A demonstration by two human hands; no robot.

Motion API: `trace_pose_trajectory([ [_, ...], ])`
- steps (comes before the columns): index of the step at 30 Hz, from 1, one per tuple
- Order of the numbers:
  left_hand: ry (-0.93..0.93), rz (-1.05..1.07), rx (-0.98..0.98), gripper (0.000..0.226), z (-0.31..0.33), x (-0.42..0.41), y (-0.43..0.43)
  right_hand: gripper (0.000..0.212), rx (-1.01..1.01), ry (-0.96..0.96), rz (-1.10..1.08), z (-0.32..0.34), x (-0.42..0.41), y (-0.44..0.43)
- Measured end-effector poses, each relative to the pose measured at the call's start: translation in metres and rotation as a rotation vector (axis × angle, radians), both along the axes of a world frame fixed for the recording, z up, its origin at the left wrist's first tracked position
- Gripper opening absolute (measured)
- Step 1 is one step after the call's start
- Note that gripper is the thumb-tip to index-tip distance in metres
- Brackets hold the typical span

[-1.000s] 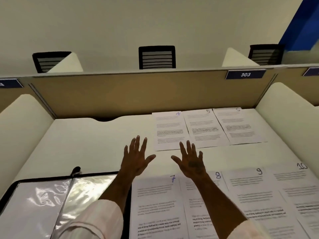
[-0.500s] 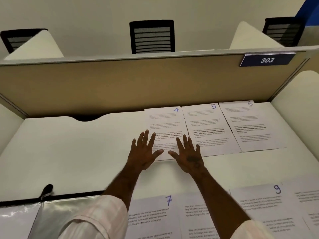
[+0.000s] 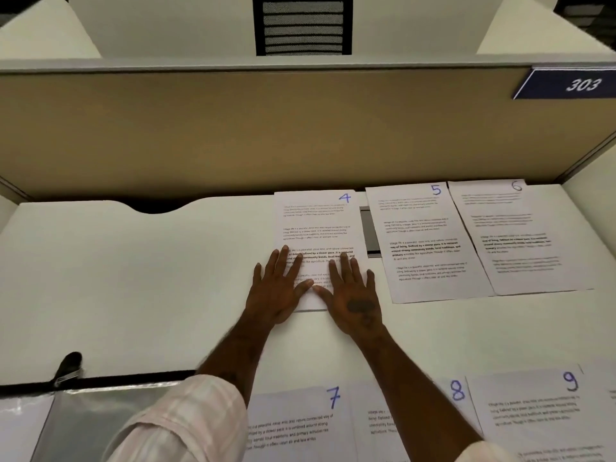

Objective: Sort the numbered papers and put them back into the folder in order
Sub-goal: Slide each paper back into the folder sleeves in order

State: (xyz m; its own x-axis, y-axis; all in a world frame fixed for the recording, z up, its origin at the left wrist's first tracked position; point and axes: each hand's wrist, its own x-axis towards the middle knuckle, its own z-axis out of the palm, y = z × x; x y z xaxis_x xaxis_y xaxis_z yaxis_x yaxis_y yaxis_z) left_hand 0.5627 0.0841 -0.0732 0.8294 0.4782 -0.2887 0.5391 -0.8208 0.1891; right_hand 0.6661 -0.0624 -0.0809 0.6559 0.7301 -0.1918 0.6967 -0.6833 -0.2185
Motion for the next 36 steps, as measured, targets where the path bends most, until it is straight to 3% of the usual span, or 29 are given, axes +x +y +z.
trace_pose_trajectory([
  [3, -0.010, -0.001, 0.002, 0.105, -0.001, -0.017, 0.003, 0.080, 0.042, -0.020, -0.003, 0.003, -0.014, 0.002],
  [6, -0.070, 0.090, -0.035, 0.098, 0.007, -0.022, 0.004, 0.075, 0.151, -0.071, -0.052, 0.009, -0.015, 0.008],
  [11, -0.269, 0.527, 0.018, 0.081, 0.019, 0.000, 0.006, 0.055, 0.320, -0.035, -0.327, 0.025, 0.016, 0.018],
  [15, -0.255, 0.791, -0.052, 0.084, 0.025, 0.023, 0.004, 0.055, 0.316, 0.093, -0.471, 0.030, 0.042, 0.024],
  [19, -0.287, 0.831, -0.125, 0.081, 0.021, 0.035, -0.002, 0.054, 0.372, 0.218, -0.589, 0.029, 0.051, 0.033],
  [25, -0.313, 0.902, -0.314, 0.072, 0.024, 0.039, 0.001, 0.050, 0.493, 0.514, -0.836, 0.029, 0.060, 0.036],
  [28, -0.401, 0.937, -0.440, 0.065, 0.026, 0.035, 0.003, 0.027, 0.522, 0.633, -0.872, 0.034, 0.057, 0.028],
  [33, -0.621, 1.073, -0.857, 0.052, 0.041, 0.016, -0.012, 0.027, 0.567, 0.590, -0.814, 0.044, 0.041, 0.008],
  [36, -0.630, 1.022, -0.946, 0.037, 0.044, -0.004, -0.021, 0.028, 0.549, 0.537, -0.770, 0.062, 0.024, -0.011],
])
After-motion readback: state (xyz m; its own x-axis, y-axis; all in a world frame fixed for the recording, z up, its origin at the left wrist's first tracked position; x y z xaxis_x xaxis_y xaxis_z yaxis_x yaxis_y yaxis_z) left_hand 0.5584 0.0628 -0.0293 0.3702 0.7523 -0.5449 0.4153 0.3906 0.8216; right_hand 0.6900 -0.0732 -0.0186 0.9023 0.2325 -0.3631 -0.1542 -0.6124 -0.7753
